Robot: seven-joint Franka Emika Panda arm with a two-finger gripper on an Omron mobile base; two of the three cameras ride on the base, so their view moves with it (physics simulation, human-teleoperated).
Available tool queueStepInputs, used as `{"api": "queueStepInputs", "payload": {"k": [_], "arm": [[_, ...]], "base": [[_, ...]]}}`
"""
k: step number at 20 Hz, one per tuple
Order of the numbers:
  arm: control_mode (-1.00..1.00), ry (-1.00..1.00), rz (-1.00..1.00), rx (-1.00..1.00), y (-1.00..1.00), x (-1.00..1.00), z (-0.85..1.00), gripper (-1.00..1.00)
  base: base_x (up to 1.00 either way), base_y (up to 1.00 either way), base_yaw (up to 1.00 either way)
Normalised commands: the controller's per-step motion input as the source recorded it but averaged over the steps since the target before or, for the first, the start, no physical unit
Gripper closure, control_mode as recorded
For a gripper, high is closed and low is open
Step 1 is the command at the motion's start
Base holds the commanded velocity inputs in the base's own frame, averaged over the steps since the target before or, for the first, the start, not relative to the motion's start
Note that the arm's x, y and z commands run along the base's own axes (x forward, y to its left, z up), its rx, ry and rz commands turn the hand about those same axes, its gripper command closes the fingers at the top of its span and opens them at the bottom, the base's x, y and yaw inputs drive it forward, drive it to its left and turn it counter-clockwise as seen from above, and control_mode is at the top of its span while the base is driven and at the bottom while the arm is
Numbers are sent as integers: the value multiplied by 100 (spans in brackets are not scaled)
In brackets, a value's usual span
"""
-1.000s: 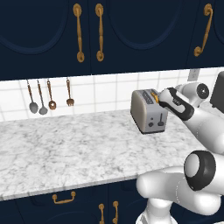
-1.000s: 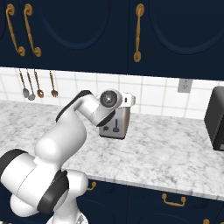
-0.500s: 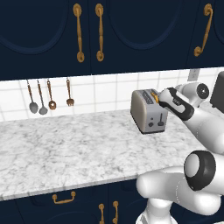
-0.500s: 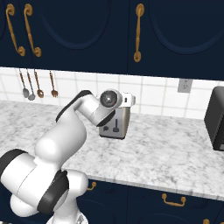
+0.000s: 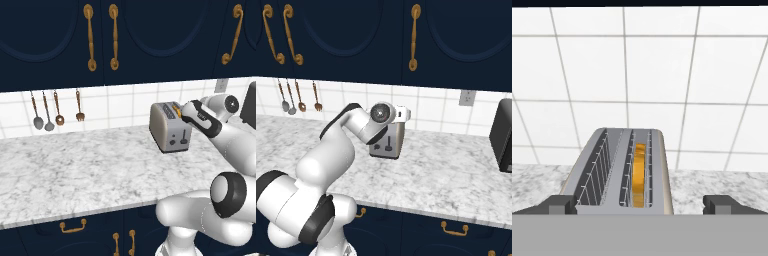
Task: Start the toaster. Once the lever pops up, take the bread to the plate on the dining counter.
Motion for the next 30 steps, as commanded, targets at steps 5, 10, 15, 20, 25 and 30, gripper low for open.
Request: {"api": "queueStepInputs", "payload": {"k": [5,10,15,20,25,30], "arm": [[-100,0,0,0,0,0,0,-100],[-100,0,0,0,0,0,0,-100],[-100,0,0,0,0,0,0,-100],[-100,0,0,0,0,0,0,-100],[-100,0,0,0,0,0,0,-100],[-100,0,0,0,0,0,0,-100]], "base": [[0,0,0],[0,0,0],[0,0,0],[0,0,0],[0,0,0],[0,0,0]]}}
